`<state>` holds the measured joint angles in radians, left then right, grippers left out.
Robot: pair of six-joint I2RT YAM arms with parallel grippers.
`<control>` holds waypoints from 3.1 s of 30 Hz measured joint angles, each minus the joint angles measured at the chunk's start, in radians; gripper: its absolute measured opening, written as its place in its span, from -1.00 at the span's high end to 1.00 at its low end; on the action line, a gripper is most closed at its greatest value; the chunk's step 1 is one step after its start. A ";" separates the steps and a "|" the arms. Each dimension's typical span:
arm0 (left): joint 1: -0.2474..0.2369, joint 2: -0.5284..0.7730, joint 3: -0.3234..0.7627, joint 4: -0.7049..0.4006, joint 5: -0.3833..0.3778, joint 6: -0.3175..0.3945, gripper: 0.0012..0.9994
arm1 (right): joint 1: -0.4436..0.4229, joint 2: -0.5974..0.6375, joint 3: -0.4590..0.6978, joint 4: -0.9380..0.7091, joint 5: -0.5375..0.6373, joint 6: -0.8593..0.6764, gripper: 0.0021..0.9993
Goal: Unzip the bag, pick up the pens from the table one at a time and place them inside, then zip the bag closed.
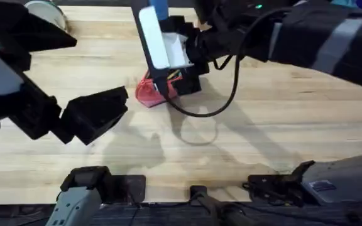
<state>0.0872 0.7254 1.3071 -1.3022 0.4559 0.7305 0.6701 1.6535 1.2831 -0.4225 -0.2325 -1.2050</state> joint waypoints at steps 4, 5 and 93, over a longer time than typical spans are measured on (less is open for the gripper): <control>0.000 0.000 -0.001 0.000 -0.006 0.044 -0.99 | 0.000 -0.037 0.000 0.000 0.000 0.088 -0.99; 0.000 0.000 -0.003 0.001 -0.006 0.054 -0.99 | 0.000 -0.045 0.000 0.000 0.000 0.113 -1.00; 0.372 0.298 -0.618 0.218 0.336 0.504 -0.99 | 0.030 -0.136 0.000 -0.032 -0.184 1.278 -0.99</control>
<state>0.4589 1.0229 0.6888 -1.0838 0.7921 1.2346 0.6996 1.5173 1.2829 -0.4549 -0.4163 0.0728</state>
